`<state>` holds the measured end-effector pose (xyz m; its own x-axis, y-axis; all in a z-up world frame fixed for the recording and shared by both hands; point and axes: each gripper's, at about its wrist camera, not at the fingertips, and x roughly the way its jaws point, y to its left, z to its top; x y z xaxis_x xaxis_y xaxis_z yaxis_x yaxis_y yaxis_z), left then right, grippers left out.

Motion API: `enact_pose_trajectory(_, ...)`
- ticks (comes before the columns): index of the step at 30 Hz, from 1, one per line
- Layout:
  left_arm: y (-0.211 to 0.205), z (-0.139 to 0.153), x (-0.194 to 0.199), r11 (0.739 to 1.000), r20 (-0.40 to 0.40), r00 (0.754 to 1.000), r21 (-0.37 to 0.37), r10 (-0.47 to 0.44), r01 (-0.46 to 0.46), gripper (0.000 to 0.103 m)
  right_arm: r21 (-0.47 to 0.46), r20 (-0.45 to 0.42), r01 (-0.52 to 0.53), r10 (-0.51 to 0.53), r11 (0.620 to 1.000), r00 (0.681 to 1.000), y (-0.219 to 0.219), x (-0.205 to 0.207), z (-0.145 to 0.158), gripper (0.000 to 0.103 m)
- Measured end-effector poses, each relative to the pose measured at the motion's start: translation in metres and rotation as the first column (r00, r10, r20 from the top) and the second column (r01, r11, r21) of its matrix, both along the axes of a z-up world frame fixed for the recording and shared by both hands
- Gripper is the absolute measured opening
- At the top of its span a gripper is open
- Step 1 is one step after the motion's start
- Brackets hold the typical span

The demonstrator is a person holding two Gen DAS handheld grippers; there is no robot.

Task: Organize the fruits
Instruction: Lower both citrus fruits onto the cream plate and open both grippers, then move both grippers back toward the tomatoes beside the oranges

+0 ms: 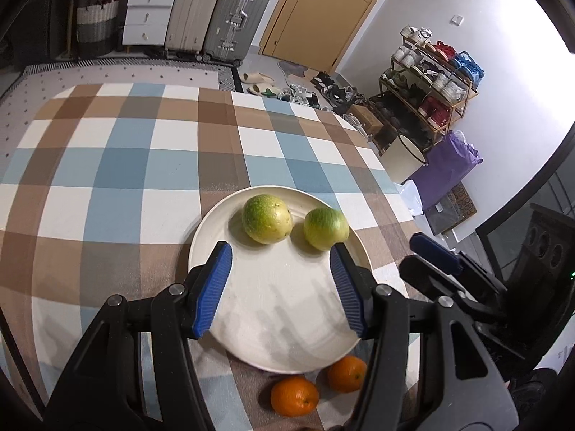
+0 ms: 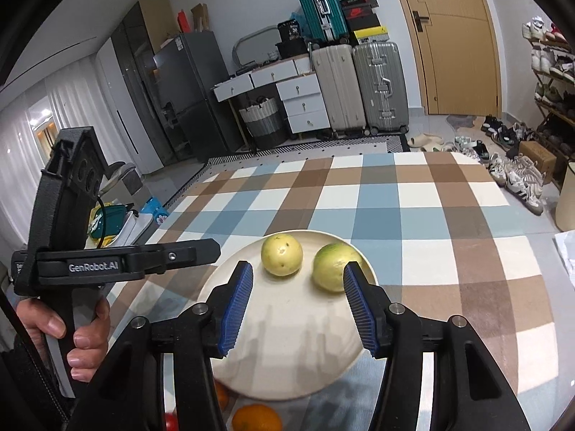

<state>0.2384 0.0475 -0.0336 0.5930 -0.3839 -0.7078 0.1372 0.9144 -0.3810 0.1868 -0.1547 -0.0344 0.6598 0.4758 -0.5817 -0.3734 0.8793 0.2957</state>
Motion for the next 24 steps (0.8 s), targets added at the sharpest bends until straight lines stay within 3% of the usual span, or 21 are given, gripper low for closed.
enact_pose_trajectory(3, -0.004, 0.006, -0.017, 0.999, 0.028, 1.000, 0.034, 0.000, -0.001, 0.054, 0.015, 0.022, 0.008, -0.008, 1.000, 1.000, -0.004, -0.012, 0.005, 0.065)
enact_pose_trajectory(9, -0.013, 0.016, -0.049, 0.996, 0.072, 0.997, 0.089, -0.008, 0.002, 0.063, 0.030, 0.056, 0.009, -0.010, 1.000, 0.998, -0.007, -0.035, 0.011, 0.068)
enact_pose_trajectory(15, -0.015, 0.024, -0.082, 0.992, 0.113, 0.994, 0.126, -0.001, -0.014, 0.081, 0.037, 0.082, 0.004, -0.008, 0.999, 0.997, -0.007, -0.057, 0.014, 0.081)
enact_pose_trajectory(24, -0.010, 0.024, -0.120, 0.987, 0.125, 0.992, 0.160, 0.016, -0.036, 0.090, 0.053, 0.111, 0.012, -0.018, 0.999, 0.994, -0.011, -0.088, 0.018, 0.096)
